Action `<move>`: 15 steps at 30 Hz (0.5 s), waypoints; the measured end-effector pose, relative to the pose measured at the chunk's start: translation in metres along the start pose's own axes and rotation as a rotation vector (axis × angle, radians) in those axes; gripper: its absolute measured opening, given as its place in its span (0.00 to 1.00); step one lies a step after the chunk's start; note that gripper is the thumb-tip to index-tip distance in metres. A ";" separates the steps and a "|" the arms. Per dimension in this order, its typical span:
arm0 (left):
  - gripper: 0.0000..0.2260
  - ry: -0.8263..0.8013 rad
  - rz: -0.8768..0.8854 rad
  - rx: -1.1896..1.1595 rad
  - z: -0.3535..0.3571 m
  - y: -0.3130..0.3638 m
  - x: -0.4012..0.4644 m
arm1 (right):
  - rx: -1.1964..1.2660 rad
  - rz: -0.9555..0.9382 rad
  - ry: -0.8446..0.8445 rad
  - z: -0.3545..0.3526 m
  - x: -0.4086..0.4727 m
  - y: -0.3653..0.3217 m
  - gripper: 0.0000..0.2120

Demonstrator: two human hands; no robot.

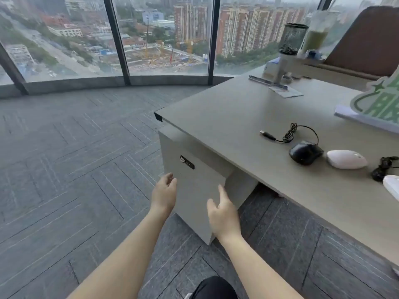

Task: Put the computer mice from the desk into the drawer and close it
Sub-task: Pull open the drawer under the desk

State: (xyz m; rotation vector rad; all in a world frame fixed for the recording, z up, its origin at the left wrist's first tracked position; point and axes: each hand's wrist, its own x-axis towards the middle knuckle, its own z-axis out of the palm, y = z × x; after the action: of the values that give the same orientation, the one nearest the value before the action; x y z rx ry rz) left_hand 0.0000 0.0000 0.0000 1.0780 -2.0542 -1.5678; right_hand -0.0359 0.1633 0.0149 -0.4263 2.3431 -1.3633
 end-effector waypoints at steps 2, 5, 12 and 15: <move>0.21 -0.022 -0.103 -0.059 0.011 -0.002 0.016 | 0.090 0.148 0.028 0.002 0.017 0.010 0.30; 0.19 -0.018 -0.274 -0.269 0.033 0.001 0.045 | 0.140 0.262 0.055 0.004 0.046 0.021 0.31; 0.10 0.027 -0.474 -0.588 0.062 0.015 0.108 | 0.188 0.321 0.189 0.009 0.072 0.025 0.25; 0.10 0.093 -0.509 -0.613 0.067 0.012 0.122 | 0.233 0.316 0.220 0.016 0.073 0.030 0.28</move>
State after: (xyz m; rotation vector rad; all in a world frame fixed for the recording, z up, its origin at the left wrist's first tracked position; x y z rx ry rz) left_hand -0.1289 -0.0438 -0.0321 1.4307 -1.1372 -2.1326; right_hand -0.0939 0.1329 -0.0316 0.1639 2.2565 -1.5611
